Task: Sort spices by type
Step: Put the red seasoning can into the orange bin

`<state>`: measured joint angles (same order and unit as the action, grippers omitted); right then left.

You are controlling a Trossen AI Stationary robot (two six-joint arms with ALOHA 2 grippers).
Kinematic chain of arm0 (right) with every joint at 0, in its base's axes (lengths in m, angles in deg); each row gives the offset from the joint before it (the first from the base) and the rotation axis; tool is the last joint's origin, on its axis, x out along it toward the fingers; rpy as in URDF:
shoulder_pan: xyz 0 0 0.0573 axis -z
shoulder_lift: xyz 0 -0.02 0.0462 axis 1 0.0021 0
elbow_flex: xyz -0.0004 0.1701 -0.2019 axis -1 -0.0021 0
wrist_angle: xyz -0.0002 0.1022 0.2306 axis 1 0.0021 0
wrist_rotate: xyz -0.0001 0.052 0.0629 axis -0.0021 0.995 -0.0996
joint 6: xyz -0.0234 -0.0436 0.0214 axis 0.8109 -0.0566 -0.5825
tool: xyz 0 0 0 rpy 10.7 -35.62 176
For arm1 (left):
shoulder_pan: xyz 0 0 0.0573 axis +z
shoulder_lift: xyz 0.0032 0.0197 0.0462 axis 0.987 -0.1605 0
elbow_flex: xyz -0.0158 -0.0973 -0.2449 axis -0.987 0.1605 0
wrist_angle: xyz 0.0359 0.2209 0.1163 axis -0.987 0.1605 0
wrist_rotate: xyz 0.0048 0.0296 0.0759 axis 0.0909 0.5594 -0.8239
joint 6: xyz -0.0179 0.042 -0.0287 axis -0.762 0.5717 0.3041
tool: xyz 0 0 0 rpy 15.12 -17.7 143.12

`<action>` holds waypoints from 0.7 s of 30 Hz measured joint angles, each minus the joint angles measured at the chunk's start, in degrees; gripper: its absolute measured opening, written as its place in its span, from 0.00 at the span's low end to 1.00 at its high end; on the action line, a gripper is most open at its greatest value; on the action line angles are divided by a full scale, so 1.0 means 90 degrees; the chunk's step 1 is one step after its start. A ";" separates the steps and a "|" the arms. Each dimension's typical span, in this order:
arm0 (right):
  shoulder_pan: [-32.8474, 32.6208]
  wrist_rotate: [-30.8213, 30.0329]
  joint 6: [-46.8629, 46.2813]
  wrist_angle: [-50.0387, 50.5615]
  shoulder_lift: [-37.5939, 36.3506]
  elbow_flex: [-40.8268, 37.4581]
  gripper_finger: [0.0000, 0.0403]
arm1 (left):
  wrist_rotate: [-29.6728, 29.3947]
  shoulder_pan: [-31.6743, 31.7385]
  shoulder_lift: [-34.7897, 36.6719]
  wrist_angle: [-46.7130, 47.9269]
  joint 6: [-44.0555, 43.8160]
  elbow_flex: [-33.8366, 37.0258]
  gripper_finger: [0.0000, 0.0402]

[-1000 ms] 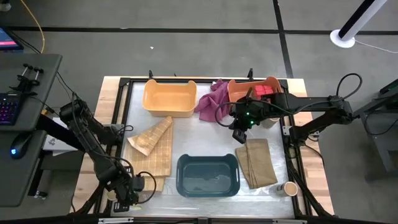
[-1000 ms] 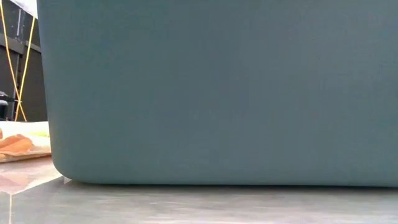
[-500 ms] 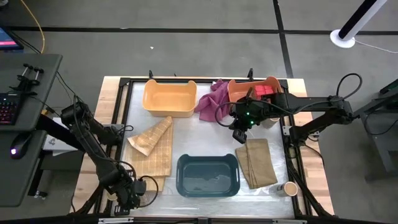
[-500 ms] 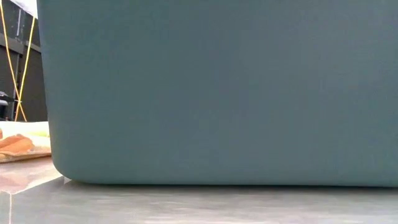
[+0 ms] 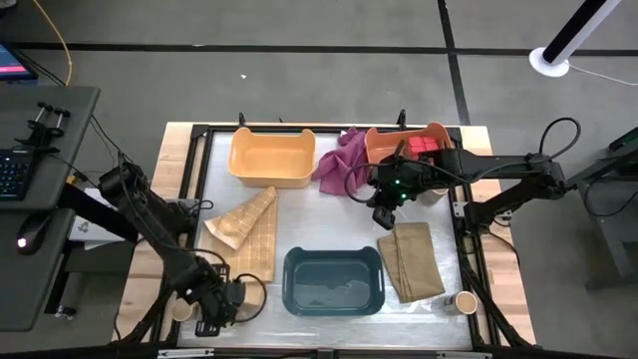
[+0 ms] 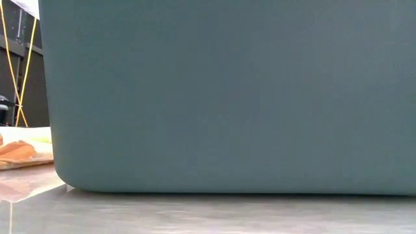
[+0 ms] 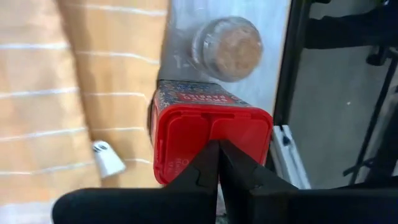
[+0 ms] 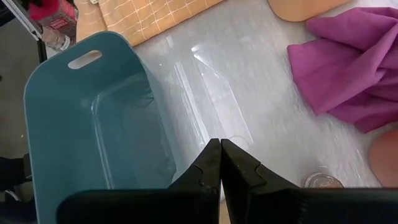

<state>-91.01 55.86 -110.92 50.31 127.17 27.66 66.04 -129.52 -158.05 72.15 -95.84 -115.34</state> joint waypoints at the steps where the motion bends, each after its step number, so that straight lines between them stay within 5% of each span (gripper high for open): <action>1: 0.0000 0.0000 0.0000 0.0000 0.0000 0.0000 0.00 | -0.0006 0.0047 0.0000 0.0070 0.0098 -0.0001 0.00; 14: -0.0002 0.0000 -0.0172 -0.0024 0.0000 0.0000 0.00 | -0.0149 0.0817 0.0050 0.0899 0.1522 -0.0005 0.00; 21: -0.0005 0.0000 -0.0282 -0.0037 0.0000 0.0000 0.00 | -0.0839 0.1242 0.0302 0.1447 0.1968 0.0039 0.00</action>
<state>-91.05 55.86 -113.46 49.98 127.17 27.66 58.49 -118.34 -155.33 85.17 -78.13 -114.99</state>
